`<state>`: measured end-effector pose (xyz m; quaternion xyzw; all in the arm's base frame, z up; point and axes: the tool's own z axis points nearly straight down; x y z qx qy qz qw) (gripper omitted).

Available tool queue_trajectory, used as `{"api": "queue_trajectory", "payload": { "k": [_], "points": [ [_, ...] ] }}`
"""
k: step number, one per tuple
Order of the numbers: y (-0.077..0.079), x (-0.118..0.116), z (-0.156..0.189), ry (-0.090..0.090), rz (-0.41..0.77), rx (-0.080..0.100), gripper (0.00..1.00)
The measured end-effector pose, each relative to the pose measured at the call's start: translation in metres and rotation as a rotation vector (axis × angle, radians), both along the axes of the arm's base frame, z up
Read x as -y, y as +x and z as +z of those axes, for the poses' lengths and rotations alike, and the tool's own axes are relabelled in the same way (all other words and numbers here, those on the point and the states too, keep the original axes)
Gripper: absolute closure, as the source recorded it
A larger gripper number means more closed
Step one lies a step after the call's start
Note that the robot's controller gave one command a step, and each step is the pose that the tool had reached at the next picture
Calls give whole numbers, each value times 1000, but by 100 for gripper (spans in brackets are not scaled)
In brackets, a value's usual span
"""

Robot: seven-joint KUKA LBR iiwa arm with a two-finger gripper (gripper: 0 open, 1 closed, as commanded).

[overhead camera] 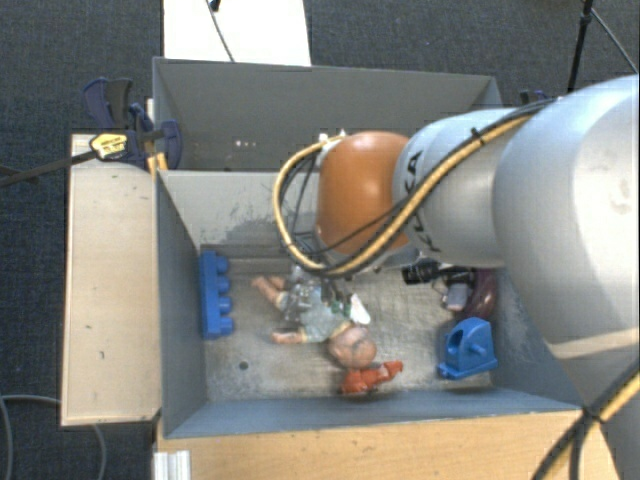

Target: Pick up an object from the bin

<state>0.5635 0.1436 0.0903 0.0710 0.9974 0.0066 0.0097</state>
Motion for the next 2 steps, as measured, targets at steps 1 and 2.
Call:
{"api": "queue_trajectory", "payload": {
  "k": [1,2],
  "points": [
    [-3,2,10,-8,0,-17,100],
    [-3,3,28,-11,-1,-20,100]
  ]
}}
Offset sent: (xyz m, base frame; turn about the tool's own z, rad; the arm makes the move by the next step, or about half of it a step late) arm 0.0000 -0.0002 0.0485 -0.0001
